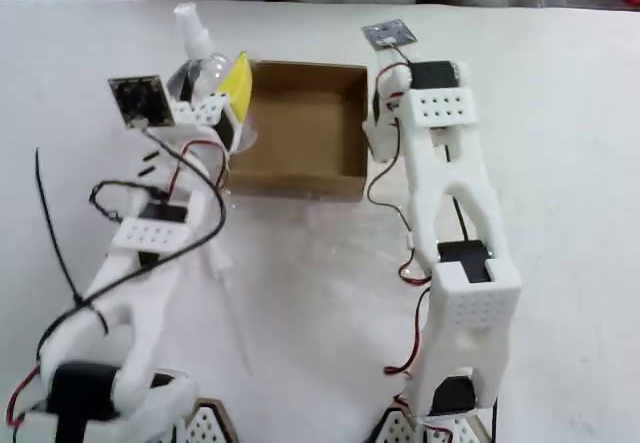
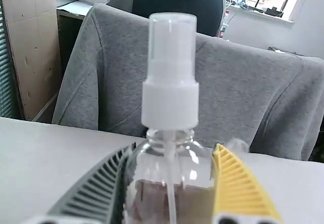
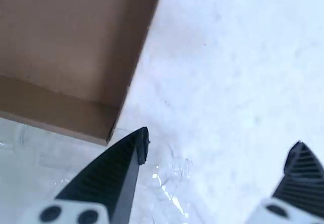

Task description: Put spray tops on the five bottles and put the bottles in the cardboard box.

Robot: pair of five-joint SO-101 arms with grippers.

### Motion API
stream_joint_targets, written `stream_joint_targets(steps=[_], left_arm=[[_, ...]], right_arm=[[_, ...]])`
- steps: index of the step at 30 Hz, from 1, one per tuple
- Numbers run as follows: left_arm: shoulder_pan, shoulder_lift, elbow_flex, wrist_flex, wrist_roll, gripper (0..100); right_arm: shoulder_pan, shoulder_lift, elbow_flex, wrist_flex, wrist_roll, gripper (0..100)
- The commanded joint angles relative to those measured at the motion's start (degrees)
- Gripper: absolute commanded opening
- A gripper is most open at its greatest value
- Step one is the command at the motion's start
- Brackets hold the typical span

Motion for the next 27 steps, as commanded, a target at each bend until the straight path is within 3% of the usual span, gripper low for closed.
stream_joint_targets(steps=[1, 6, 11, 17, 27], left_arm=[[-0.57, 7.96, -11.52, -1.93, 0.18, 9], [-0.48, 19.30, -22.33, -2.11, 0.09, 9], [0.04, 28.44, -29.19, -9.67, -6.42, 9], [1.27, 36.09, -34.64, -13.45, -8.79, 9], [1.01, 50.33, -48.09, -13.54, -8.70, 8]], right_arm=[[2.07, -1.63, 0.00, 2.15, -0.35, 38.3], [3.74, -5.76, 9.05, -1.45, 1.05, 38.3], [4.26, -15.60, 24.18, -11.12, 1.58, 38.3], [2.59, -27.12, 39.65, -23.08, 1.58, 38.3], [2.24, -30.46, 44.66, -28.18, 1.58, 38.3]])
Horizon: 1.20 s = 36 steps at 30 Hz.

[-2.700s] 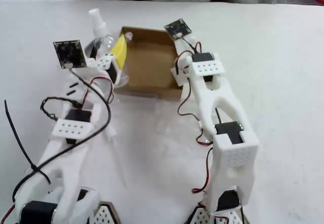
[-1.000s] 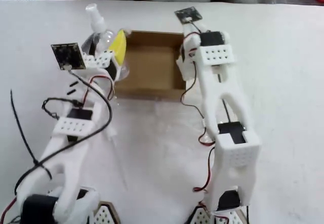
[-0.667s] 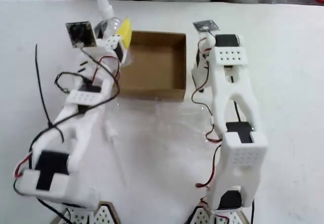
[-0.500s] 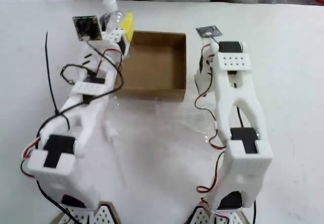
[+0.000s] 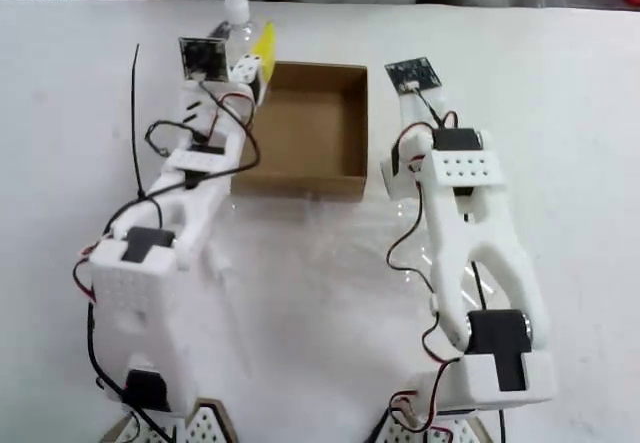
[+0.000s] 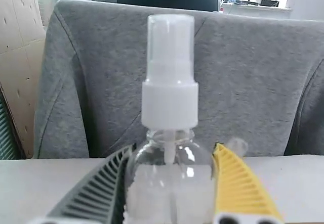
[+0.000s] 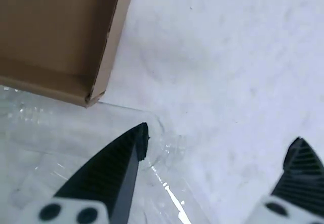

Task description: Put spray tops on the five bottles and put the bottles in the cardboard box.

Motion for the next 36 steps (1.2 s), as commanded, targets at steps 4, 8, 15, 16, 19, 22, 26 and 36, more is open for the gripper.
stream_joint_targets(steps=[4, 8, 15, 16, 19, 22, 26, 36], left_arm=[[0.40, 6.46, -12.40, -1.58, -0.53, 8], [0.40, 9.54, -15.12, -1.58, -0.53, 8], [0.40, 12.62, -16.79, -1.58, -0.53, 8], [0.40, 12.88, -16.97, -1.58, -0.53, 8], [0.40, 13.41, -16.97, -1.58, -0.53, 8], [0.57, 13.49, -16.97, -1.41, -0.53, 8], [0.92, 13.58, -16.44, -1.32, -0.53, 8], [1.71, 13.67, -14.86, -1.49, -0.53, 8]], right_arm=[[-0.04, -2.95, -0.53, -1.10, 0.70, 38.3], [-0.13, -2.95, -0.44, -1.63, 0.70, 38.3], [0.04, -2.86, -0.26, -2.24, 0.70, 38.3], [0.04, -2.86, -0.26, -2.24, 0.70, 38.3], [0.04, -2.86, -0.26, -2.24, 0.70, 38.3], [0.04, -2.86, -0.26, -2.24, 0.70, 38.3], [0.13, -2.86, -0.26, -2.24, 0.70, 38.3], [0.13, -2.86, -0.26, -2.24, 0.88, 38.3]])
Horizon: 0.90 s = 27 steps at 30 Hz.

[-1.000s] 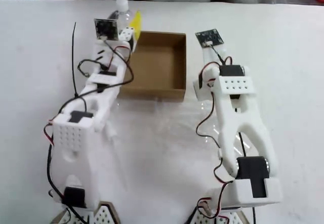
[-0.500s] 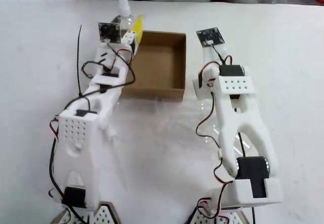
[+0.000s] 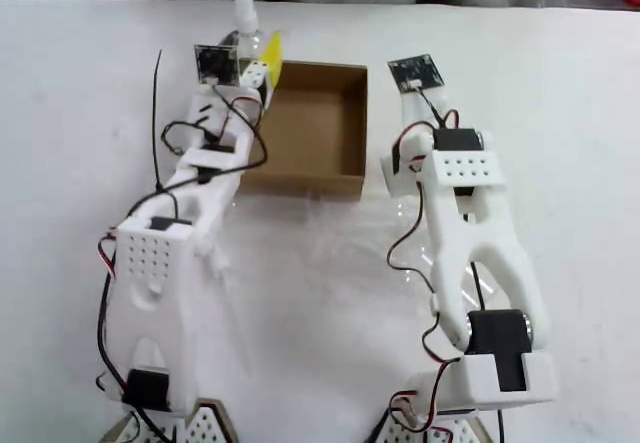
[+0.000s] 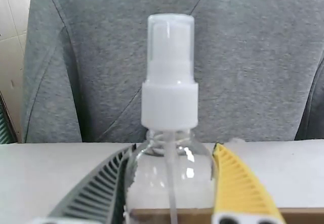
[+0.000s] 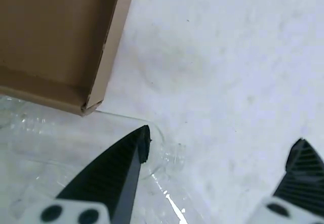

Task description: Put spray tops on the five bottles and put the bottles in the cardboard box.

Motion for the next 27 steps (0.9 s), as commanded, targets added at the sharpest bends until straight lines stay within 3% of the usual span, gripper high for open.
stream_joint_targets(steps=[1, 9, 16, 27], left_arm=[[1.45, -1.01, -1.32, -1.41, -0.53, 8], [1.45, -1.01, -1.23, -1.32, -0.53, 10], [1.80, -1.63, 1.23, -1.23, -0.44, 26], [1.36, -1.71, 1.05, 0.79, -0.44, 24]], right_arm=[[0.04, -2.68, -0.35, -0.84, 0.79, 38.3], [0.04, -2.68, -0.35, -0.75, 1.05, 38.3], [0.04, -2.68, -0.35, -0.75, 1.05, 38.3], [0.13, -2.68, -0.35, -0.75, 1.05, 38.3]])
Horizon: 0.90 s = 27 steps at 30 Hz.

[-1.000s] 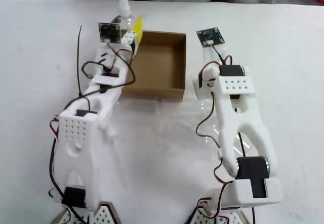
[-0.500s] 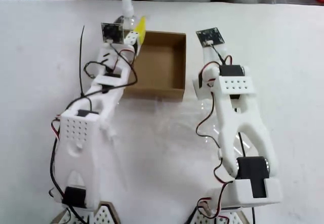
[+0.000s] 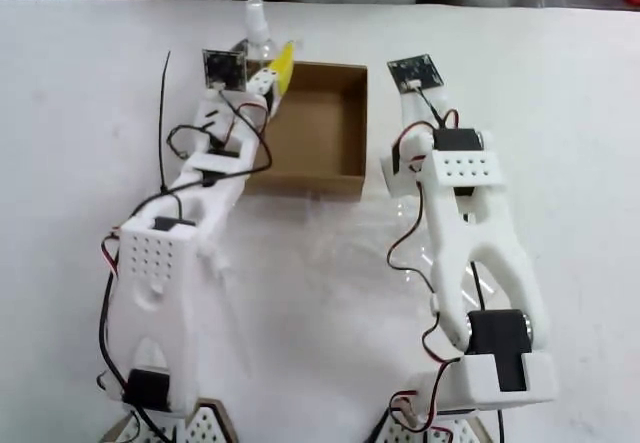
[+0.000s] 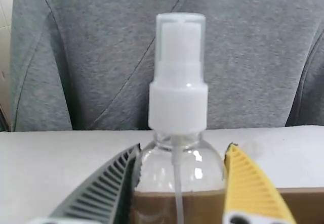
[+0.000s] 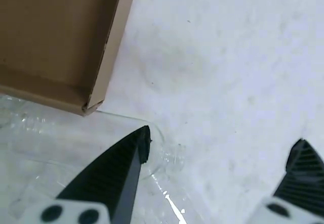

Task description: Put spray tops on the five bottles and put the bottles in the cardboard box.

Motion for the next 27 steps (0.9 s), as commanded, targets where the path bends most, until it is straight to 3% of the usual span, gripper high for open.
stream_joint_targets(steps=[1, 10, 17, 27], left_arm=[[0.48, -1.71, -0.79, 0.62, -0.44, 25], [0.40, -1.80, -1.05, 4.31, -0.35, 40], [-0.84, -4.18, -0.09, 5.71, 0.00, 40], [-0.57, -14.99, 10.99, 5.80, 0.00, 40]], right_arm=[[0.40, -2.68, -0.35, -0.75, 0.70, 38.3], [0.75, -2.68, -0.35, -0.75, 0.70, 38.3], [0.75, -2.68, -0.35, -0.75, 0.79, 38.3], [0.75, -2.68, -0.35, -0.75, 0.79, 38.3]])
